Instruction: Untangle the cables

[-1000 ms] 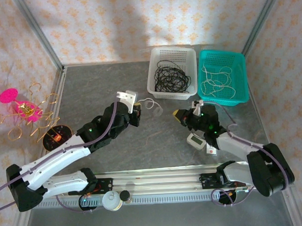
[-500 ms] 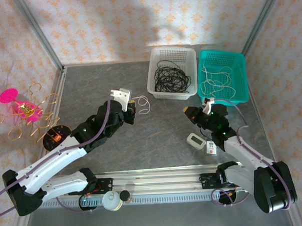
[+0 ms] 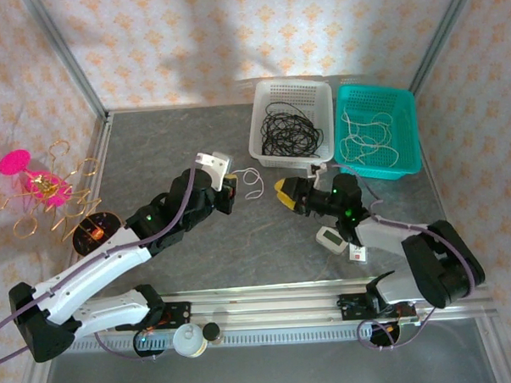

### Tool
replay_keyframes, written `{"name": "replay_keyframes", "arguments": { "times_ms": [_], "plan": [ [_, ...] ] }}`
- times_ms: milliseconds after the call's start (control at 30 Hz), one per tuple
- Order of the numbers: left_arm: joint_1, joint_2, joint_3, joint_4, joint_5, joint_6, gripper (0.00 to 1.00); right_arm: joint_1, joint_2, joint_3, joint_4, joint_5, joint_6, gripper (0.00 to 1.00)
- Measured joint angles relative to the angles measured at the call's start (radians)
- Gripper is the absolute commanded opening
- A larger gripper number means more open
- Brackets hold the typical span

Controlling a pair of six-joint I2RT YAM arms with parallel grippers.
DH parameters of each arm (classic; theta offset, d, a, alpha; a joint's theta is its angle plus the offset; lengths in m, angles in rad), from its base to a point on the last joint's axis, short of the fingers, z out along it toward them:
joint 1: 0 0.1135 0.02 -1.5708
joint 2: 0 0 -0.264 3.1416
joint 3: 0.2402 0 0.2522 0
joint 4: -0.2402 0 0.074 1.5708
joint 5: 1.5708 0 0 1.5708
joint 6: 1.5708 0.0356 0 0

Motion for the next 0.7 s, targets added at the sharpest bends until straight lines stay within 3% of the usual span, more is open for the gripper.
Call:
{"name": "replay_keyframes", "arguments": {
  "times_ms": [300,700],
  "plan": [
    [0.0,0.009,0.0,0.001,0.04,0.0,0.0,0.079,0.168,0.03,0.277,-0.009,0.238,0.45],
    [0.0,0.011,0.0,0.003,0.06,0.0,0.0,0.1,0.178,0.045,0.384,-0.008,0.346,0.44]
  ]
}}
